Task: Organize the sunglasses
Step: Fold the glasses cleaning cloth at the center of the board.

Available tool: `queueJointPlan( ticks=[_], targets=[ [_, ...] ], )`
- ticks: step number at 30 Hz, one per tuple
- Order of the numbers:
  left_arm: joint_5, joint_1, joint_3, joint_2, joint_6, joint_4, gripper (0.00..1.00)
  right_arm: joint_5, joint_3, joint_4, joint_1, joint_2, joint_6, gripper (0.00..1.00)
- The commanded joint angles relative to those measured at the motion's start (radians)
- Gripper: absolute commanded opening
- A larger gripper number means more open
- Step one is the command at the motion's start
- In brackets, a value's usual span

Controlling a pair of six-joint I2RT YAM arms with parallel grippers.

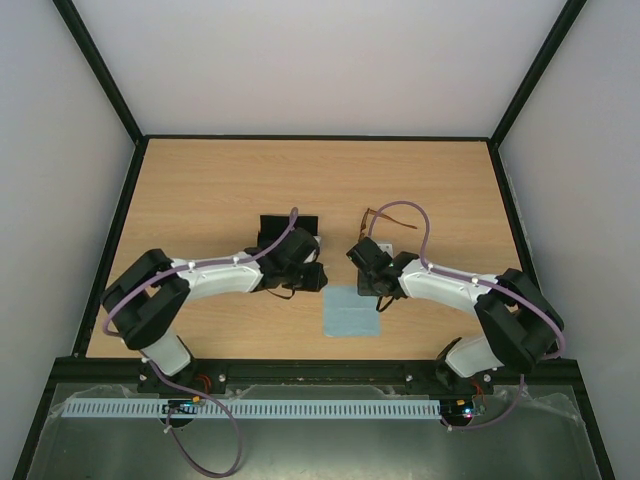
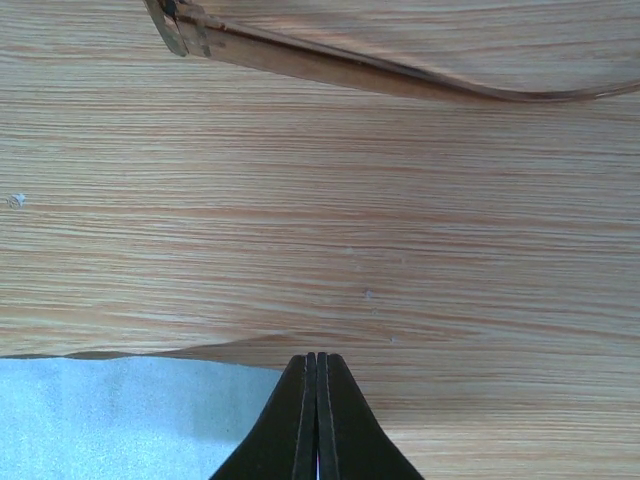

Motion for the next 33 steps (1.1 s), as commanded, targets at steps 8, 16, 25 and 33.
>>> queueJointPlan(
  ticks=[8, 16, 25, 33],
  targets=[
    [-0.082, -0.025, 0.038, 0.089, 0.028, -0.049, 0.33, -0.003, 0.003, -0.016, -0.003, 0.005, -0.019, 0.01],
    [-0.124, -0.060, 0.079, 0.145, 0.035, -0.079, 0.31, -0.011, -0.008, -0.006, -0.003, 0.002, -0.016, 0.01],
    [-0.154, -0.085, 0.099, 0.192, 0.032, -0.093, 0.22, -0.015, -0.021, -0.001, -0.003, -0.007, -0.014, 0.01],
    [-0.172, -0.092, 0.105, 0.216, 0.029, -0.108, 0.07, -0.018, -0.030, 0.005, -0.004, -0.013, -0.012, 0.01]
  ],
)
